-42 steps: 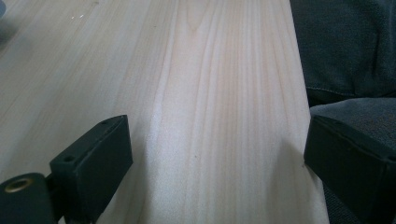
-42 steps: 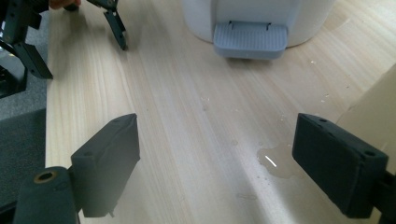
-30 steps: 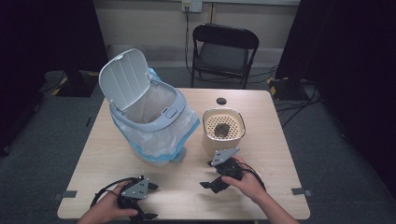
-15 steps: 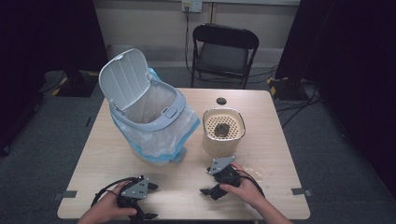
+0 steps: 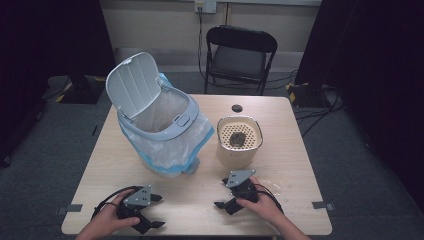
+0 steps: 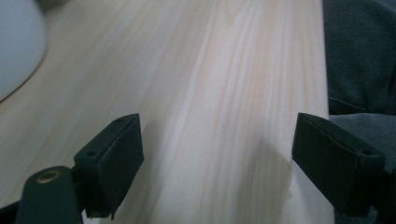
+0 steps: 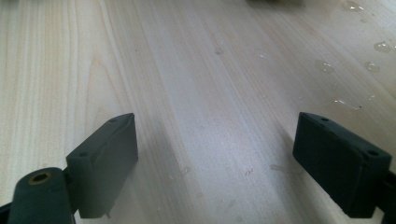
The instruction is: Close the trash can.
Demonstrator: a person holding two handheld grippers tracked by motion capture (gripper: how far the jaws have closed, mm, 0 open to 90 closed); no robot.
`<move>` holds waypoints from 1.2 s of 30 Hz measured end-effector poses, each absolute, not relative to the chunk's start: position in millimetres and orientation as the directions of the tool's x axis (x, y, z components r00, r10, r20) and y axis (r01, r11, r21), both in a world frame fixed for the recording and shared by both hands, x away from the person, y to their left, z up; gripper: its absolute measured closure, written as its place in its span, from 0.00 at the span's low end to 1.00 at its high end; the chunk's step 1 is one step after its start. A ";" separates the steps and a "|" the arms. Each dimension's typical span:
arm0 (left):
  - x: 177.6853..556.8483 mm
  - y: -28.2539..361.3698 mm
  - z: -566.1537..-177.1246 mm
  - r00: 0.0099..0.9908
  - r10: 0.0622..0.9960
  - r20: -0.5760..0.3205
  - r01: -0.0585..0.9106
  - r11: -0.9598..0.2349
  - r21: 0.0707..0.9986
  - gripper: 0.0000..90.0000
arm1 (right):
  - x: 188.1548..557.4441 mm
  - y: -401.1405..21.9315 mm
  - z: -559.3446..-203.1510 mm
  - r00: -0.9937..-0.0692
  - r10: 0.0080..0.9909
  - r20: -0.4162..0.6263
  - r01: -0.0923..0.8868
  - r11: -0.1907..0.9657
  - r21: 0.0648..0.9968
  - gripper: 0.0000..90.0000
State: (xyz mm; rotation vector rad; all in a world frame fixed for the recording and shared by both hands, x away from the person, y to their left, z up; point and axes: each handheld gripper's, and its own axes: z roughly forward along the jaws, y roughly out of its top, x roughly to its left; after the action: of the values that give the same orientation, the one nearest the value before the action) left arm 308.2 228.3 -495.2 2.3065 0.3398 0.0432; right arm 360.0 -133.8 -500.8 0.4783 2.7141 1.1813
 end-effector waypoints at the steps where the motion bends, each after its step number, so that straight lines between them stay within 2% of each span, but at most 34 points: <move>1: 308.7 231.5 -493.8 0.960 0.269 -0.083 0.244 -0.649 0.720 0.18 | 360.0 -133.8 -500.8 -0.939 0.343 -0.004 0.231 0.641 0.732 0.14; 7: 312.5 247.0 -478.1 0.938 0.332 -0.103 0.297 -0.611 0.734 0.18 | 360.1 -133.8 -500.8 -0.939 0.344 -0.005 0.230 0.641 0.732 0.14; 11: 316.8 262.6 -458.8 0.905 0.400 -0.147 0.371 -0.568 0.735 0.18 | 360.2 -133.7 -500.9 -0.939 0.344 -0.005 0.231 0.641 0.732 0.14; 25: 328.3 296.4 -414.4 0.858 0.487 -0.163 0.434 -0.518 0.737 0.18 | 360.2 -133.7 -500.9 -0.939 0.344 -0.006 0.231 0.641 0.732 0.14; 36: 339.0 302.4 -372.4 0.849 0.509 -0.139 0.439 -0.536 0.721 0.18 | 360.2 -133.7 -500.9 -0.939 0.344 -0.006 0.231 0.641 0.732 0.14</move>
State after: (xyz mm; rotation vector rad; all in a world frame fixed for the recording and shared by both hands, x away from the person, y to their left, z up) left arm 339.0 302.4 -372.4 2.2155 0.6861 0.1108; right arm 360.2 -133.7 -500.9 0.4786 2.7128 1.1797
